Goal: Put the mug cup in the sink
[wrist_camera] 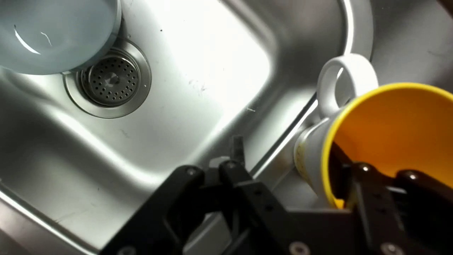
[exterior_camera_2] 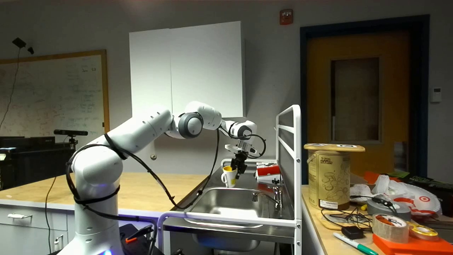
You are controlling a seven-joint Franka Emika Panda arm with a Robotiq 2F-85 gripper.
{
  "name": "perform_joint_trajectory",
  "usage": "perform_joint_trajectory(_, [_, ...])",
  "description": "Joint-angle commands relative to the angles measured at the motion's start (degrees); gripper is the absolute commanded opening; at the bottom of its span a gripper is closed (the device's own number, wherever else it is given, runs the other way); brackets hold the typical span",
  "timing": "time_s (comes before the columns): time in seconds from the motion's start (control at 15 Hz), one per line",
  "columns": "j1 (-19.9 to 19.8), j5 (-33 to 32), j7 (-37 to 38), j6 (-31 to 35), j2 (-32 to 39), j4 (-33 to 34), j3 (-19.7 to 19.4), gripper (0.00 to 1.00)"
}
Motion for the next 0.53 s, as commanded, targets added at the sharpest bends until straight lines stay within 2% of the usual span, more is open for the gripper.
perform_joint_trajectory(0.0, [0.00, -0.15, 1.89, -3.32, 2.03, 4.54, 0.10, 0.29])
perform_joint_trajectory(0.2, [0.19, -0.24, 1.77, -4.14, 2.18, 5.51, 0.17, 0.05])
perform_joint_trajectory(0.4, [0.48, 0.12, 1.28, -3.40, 1.29, 5.93, 0.14, 0.02])
perform_joint_trajectory(0.47, [0.40, 0.55, 1.20, -3.16, 0.98, 6.20, 0.39, 0.05])
